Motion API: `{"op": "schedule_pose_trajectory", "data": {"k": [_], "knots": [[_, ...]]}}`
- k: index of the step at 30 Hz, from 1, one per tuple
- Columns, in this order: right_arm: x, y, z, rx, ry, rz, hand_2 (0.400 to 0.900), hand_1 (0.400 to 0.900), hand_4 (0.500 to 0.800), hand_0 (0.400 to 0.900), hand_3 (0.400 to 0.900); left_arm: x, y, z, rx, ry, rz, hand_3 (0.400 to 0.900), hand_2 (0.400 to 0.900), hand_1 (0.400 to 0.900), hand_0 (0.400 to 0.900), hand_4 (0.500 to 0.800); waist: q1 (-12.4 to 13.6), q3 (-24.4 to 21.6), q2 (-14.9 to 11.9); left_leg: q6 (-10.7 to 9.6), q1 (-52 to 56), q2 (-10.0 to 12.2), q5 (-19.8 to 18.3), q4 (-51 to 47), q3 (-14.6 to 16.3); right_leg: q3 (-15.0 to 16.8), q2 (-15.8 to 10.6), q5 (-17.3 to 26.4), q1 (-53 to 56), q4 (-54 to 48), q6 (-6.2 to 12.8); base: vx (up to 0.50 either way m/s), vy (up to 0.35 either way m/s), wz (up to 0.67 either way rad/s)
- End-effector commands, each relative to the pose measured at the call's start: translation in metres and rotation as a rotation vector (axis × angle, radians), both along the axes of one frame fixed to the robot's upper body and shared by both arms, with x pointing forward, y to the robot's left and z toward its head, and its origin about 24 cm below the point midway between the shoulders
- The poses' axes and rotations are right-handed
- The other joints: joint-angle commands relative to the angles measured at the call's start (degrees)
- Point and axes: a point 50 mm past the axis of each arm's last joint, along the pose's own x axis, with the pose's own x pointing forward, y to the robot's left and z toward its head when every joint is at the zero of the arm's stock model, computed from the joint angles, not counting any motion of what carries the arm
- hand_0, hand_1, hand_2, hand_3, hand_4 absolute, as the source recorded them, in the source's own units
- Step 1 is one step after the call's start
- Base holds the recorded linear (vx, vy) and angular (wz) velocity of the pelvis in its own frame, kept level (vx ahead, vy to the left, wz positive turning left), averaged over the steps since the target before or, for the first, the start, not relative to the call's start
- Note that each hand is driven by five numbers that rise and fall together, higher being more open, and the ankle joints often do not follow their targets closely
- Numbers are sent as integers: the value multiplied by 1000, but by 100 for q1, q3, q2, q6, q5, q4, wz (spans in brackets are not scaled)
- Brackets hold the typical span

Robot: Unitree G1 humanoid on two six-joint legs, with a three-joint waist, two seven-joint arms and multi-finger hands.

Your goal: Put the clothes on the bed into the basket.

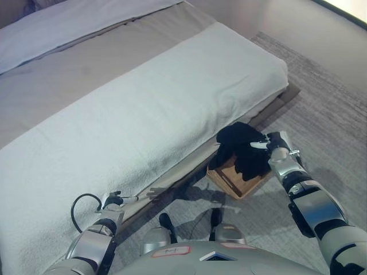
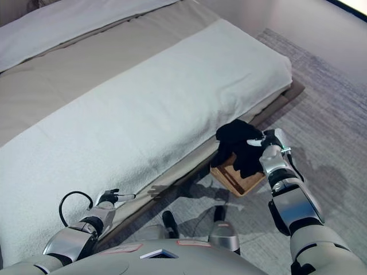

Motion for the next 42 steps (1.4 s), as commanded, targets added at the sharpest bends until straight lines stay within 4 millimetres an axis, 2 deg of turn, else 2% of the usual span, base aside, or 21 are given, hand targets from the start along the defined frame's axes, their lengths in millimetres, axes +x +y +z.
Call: {"op": "schedule_pose_trajectory", "data": {"k": [1, 5, 10, 15, 20, 21, 23, 24, 25, 26, 27, 28, 29, 30, 31, 32, 37, 38, 39, 40, 42], "knots": [[52, -4, 66, -110, -177, 25, 900, 900, 800, 900, 900, 24, 28, 21, 151, -18, -42, 900, 900, 900, 900, 800, 76, -179, 157, -201, -52, -133, -227, -38, -452, 123, 106, -499, 194, 26, 56, -14, -47, 12], [46, -13, 62, -138, -117, -15, 900, 900, 800, 900, 900, 25, 28, 22, 160, 4, -43, 900, 900, 900, 900, 800, 68, -183, 227, -238, -67, -105, -205, -38, -498, 78, 125, -534, 226, 26, 43, -2, -45, 10], [38, -14, 51, -135, -49, -17, 900, 900, 800, 900, 900, 18, 14, 12, 121, 35, -64, 900, 900, 900, 900, 800, 58, -201, 323, -257, -46, -103, -207, -38, -526, 63, 128, -565, 256, 26, 33, 0, -16, 2], [23, -16, 33, -114, 33, -25, 900, 900, 800, 900, 900, 18, 0, 8, 84, 50, -94, 900, 900, 900, 900, 800, 17, -259, 378, -253, -7, -108, -226, -38, -550, 71, 116, -576, 304, 26, 35, 0, 0, 0], [-5, -9, -3, -47, 111, -31, 900, 900, 800, 900, 900, 23, -6, 8, 71, 40, -117, 900, 900, 900, 900, 800, -48, -322, 375, -241, 39, -116, -246, -38, -555, 86, 114, -569, 338, 26, 36, -7, -3, 0], [-5, -9, -3, -47, 111, -31, 900, 900, 800, 900, 900, 23, -6, 8, 71, 40, -117, 900, 900, 900, 900, 800, -47, -325, 374, -241, 39, -117, -246, -38, -555, 86, 114, -570, 338, 26, 36, -27, -8, -4], [-34, -9, -29, 5, 164, -64, 900, 900, 800, 900, 900, 21, -7, 7, 66, 38, -128, 900, 900, 900, 900, 800, -104, -357, 350, -233, 77, -114, -263, -38, -545, 101, 119, -573, 360, 26, 32, -30, -8, -6], [-34, -9, -29, 6, 165, -65, 900, 900, 800, 900, 900, 21, -7, 7, 66, 39, -129, 900, 900, 900, 900, 800, -102, -360, 349, -233, 79, -114, -264, -38, -544, 102, 118, -574, 361, 26, 32, -40, -7, -7], [-56, -11, -45, 33, 204, -94, 900, 900, 800, 900, 900, 20, -7, 6, 64, 33, -128, 900, 900, 900, 900, 800, -145, -364, 329, -228, 98, -113, -274, -38, -540, 112, 123, -575, 375, 26, 31, -47, -4, -6], [-68, -11, -53, 41, 228, -102, 900, 900, 800, 900, 900, 18, -6, 5, 63, 31, -128, 900, 900, 900, 900, 800, -164, -366, 314, -225, 108, -112, -276, -38, -539, 116, 127, -573, 383, 26, 29, -47, -4, -6], [-68, -11, -53, 41, 228, -102, 900, 900, 800, 900, 900, 18, -6, 5, 63, 32, -128, 900, 900, 900, 900, 800, -163, -369, 313, -225, 109, -112, -276, -38, -539, 116, 126, -573, 384, 26, 29, -51, -8, -9], [-97, -12, -70, 58, 293, -118, 900, 900, 800, 900, 900, 13, -7, 3, 52, 35, -128, 900, 900, 900, 900, 800, -212, -363, 280, -211, 147, -104, -286, -38, -542, 141, 137, -578, 415, 26, 23, -55, -6, -10], [-108, -12, -76, 64, 316, -123, 900, 900, 800, 900, 900, 10, -8, 1, 47, 35, -132, 900, 900, 900, 900, 800, -230, -367, 268, -207, 158, -101, -294, -38, -532, 149, 139, -576, 420, 26, 22, -55, -6, -11], [-108, -12, -76, 64, 316, -123, 900, 900, 800, 900, 900, 10, -8, 1, 47, 36, -132, 900, 900, 900, 900, 800, -228, -370, 267, -207, 159, -101, -294, -38, -531, 150, 139, -577, 420, 26, 22, -61, 1, -12], [-137, -14, -89, 81, 376, -147, 900, 900, 800, 900, 900, 5, -10, -2, 32, 35, -138, 900, 900, 900, 900, 800, -276, -351, 239, -196, 197, -98, -293, -38, -534, 176, 157, -564, 444, 26, 15, -54, 2, -11], [-154, -14, -95, 90, 422, -159, 900, 900, 800, 900, 900, 2, -13, -3, 25, 41, -153, 900, 900, 900, 900, 800, -290, -341, 226, -193, 232, -93, -306, -38, -528, 180, 163, -574, 472, 26, 16, -72, 3, -16], [-225, -13, -114, 144, 600, -250, 900, 900, 800, 900, 900, -3, -22, -8, -5, 48, -209, 900, 900, 900, 900, 800, -390, -328, 179, -173, 343, -68, -327, -38, -498, 227, 193, -615, 513, 102, 13, -40, 1, -11], [-225, -13, -114, 144, 600, -250, 900, 900, 800, 900, 900, -3, -22, -8, -5, 48, -209, 900, 900, 900, 900, 800, -388, -341, 180, -173, 327, -67, -322, -38, -497, 228, 194, -608, 497, 98, 11, -22, -6, -7], [-245, -10, -118, 151, 670, -259, 900, 900, 800, 900, 900, -6, -26, -10, -14, 65, -244, 900, 900, 900, 900, 800, -417, -345, 166, -169, 370, -55, -339, -38, -488, 243, 201, -633, 519, 114, 8, -16, -5, -5], [-255, -9, -119, 161, 705, -280, 900, 900, 800, 900, 900, -6, -30, -11, -20, 70, -262, 900, 900, 900, 900, 800, -434, -353, 163, -172, 395, -51, -342, -38, -481, 246, 204, -646, 526, 125, 8, -15, -5, -5], [-262, -10, -119, 161, 735, -287, 900, 900, 800, 900, 900, -7, -31, -12, -23, 79, -270, 900, 900, 900, 900, 800, -447, -362, 157, -169, 426, -45, -350, -38, -470, 257, 207, -650, 548, 124, 5, -6, -7, -7]]}}
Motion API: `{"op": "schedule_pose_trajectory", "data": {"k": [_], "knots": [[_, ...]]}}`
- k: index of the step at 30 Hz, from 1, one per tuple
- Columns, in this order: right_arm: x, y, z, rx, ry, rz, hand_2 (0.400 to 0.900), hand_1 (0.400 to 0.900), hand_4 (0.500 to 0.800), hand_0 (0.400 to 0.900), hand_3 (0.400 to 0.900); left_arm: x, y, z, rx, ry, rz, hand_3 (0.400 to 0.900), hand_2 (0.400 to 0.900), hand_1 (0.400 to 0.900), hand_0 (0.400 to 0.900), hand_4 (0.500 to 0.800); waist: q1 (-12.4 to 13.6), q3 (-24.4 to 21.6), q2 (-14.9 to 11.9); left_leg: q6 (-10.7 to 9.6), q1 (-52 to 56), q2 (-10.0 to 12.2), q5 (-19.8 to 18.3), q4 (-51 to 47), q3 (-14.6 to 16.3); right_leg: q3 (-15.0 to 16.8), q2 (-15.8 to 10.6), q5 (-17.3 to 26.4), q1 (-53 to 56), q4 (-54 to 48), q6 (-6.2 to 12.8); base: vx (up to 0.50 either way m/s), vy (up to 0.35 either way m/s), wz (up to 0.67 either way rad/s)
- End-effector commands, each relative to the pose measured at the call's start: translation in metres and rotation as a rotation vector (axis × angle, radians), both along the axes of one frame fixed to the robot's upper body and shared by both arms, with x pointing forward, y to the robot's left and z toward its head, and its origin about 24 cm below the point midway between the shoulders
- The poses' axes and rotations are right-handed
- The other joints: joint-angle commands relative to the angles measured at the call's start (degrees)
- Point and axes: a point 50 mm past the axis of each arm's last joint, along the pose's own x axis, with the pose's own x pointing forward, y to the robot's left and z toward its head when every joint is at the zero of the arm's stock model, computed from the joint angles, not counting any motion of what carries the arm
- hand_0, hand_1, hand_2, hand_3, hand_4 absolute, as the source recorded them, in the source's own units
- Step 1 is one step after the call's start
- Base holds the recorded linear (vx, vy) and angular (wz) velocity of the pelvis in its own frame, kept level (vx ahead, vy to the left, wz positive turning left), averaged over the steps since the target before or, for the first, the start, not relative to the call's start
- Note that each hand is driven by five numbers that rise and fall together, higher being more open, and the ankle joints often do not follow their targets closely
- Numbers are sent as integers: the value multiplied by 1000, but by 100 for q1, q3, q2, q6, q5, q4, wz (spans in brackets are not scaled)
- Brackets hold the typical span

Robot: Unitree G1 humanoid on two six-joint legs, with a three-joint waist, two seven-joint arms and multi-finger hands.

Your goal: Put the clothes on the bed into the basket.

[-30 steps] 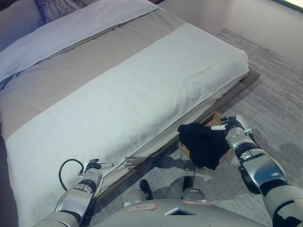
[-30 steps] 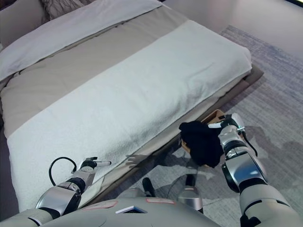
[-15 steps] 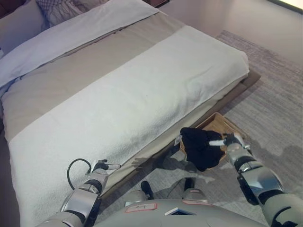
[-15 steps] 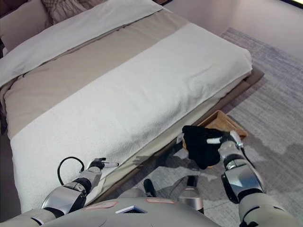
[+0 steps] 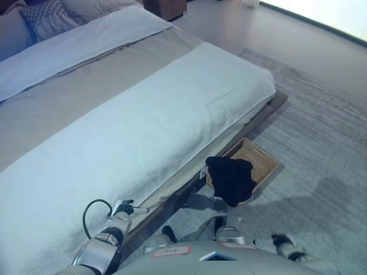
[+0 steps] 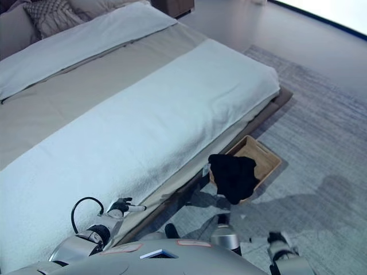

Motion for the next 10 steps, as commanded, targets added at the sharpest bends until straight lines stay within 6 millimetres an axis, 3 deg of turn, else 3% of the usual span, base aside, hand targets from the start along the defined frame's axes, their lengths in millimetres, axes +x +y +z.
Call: {"op": "schedule_pose_trajectory", "data": {"k": [1, 10], "knots": [[11, -12, 5, -33, 25, 24, 900, 900, 800, 900, 900, 19, -2, 6, 20, -39, -61, 900, 900, 900, 900, 800, -105, -224, 164, -38, 2, -33, -204, 27, -461, 136, 237, -596, 188, 118, 23, -13, -7, -11], [18, -8, 4, -39, 25, 111, 900, 900, 800, 900, 900, 12, -7, 2, 12, -18, -70, 900, 900, 900, 900, 800, -127, -240, 132, -39, 85, -7, -227, 27, -417, 179, 249, -610, 239, 114, 9, -8, -2, -4]]}}
